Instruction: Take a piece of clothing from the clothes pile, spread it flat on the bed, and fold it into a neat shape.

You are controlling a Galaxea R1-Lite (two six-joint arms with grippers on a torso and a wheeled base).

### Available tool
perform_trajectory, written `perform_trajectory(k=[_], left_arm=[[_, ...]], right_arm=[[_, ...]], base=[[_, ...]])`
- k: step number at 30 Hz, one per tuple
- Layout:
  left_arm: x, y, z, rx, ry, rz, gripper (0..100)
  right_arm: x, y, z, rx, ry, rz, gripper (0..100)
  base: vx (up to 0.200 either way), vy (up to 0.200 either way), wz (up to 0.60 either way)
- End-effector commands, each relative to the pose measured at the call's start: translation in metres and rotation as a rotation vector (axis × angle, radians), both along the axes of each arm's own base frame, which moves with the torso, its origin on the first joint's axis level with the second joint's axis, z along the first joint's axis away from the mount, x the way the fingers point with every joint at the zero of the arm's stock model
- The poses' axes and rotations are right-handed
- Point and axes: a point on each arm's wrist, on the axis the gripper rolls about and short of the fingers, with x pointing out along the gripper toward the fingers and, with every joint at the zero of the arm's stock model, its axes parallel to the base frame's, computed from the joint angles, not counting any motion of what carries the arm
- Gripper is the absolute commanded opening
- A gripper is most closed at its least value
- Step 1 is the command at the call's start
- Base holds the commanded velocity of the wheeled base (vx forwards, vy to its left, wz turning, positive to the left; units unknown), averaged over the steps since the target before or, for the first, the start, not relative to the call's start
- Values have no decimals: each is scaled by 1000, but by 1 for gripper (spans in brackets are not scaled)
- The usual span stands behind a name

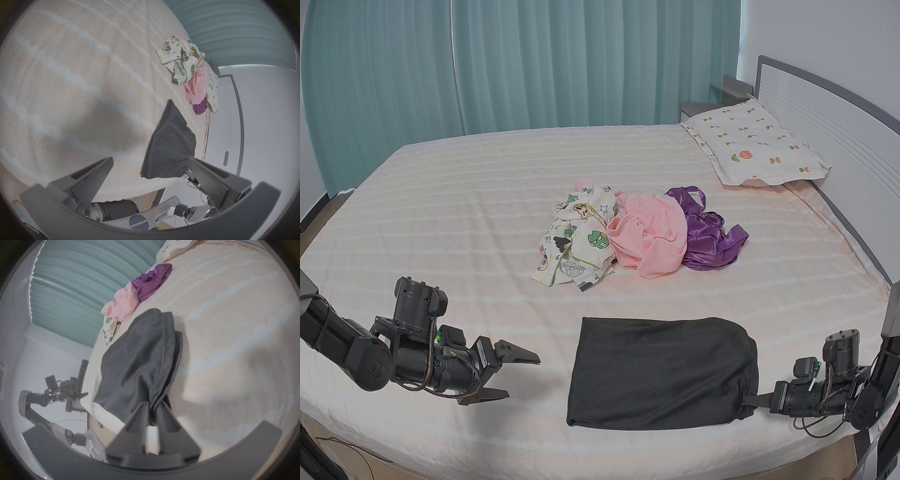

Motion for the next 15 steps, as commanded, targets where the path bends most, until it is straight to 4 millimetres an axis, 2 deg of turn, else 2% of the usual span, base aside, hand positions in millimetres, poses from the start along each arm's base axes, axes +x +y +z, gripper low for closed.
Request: perform_trajectory(k=[1, 12, 15], left_arm=[[0, 0, 0, -1, 0, 0, 100], [0, 0, 0, 0, 1, 0, 100], [0, 0, 0, 0, 4, 1, 100]], right_arm=[[-7, -4, -2, -30, 26, 7, 0], [-9, -18, 7, -44, -8, -45, 0], [-13, -20, 4, -58, 30, -46, 0]], base=[[0, 0, 0], [0, 0, 0], [0, 0, 0]])
